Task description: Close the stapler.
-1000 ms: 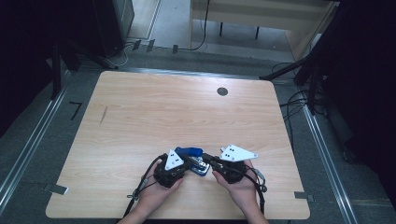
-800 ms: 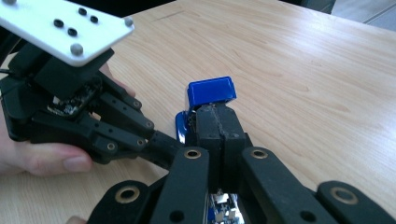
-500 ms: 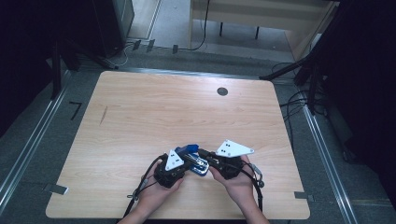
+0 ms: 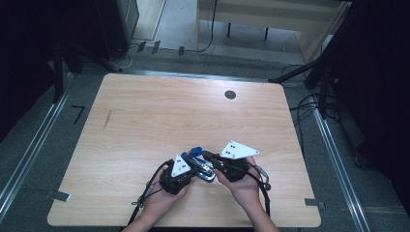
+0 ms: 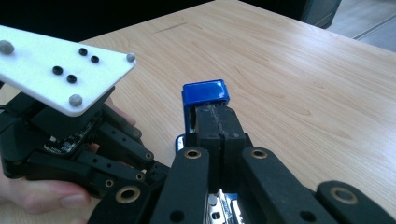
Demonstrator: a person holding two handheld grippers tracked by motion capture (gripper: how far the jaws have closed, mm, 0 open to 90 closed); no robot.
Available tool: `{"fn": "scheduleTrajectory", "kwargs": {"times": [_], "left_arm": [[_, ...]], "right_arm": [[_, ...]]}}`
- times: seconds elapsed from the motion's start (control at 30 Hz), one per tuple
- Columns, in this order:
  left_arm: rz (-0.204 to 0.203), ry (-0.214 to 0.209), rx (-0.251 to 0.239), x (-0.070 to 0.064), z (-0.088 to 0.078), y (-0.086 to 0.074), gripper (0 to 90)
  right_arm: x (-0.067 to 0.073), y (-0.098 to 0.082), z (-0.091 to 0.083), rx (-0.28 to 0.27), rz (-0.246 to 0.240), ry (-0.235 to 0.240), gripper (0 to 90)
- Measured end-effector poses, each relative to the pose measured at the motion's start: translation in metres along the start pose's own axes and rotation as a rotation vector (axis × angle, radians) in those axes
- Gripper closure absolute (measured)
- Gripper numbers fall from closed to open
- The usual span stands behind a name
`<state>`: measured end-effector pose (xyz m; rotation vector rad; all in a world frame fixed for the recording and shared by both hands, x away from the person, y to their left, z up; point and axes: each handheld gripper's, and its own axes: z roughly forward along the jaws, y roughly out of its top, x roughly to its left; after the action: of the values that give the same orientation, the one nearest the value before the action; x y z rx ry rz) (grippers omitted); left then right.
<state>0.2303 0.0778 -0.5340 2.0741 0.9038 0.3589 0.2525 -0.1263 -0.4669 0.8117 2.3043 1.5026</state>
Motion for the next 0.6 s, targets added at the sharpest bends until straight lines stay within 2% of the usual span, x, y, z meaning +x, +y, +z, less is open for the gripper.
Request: {"fn": "scheduleTrajectory", "kwargs": {"times": [0.6], "left_arm": [[0.004, 0.000, -0.003, -0.001, 0.000, 0.000, 90.0]], "right_arm": [[0.003, 0.011, 0.010, -0.013, -0.009, 0.001, 90.0]]}}
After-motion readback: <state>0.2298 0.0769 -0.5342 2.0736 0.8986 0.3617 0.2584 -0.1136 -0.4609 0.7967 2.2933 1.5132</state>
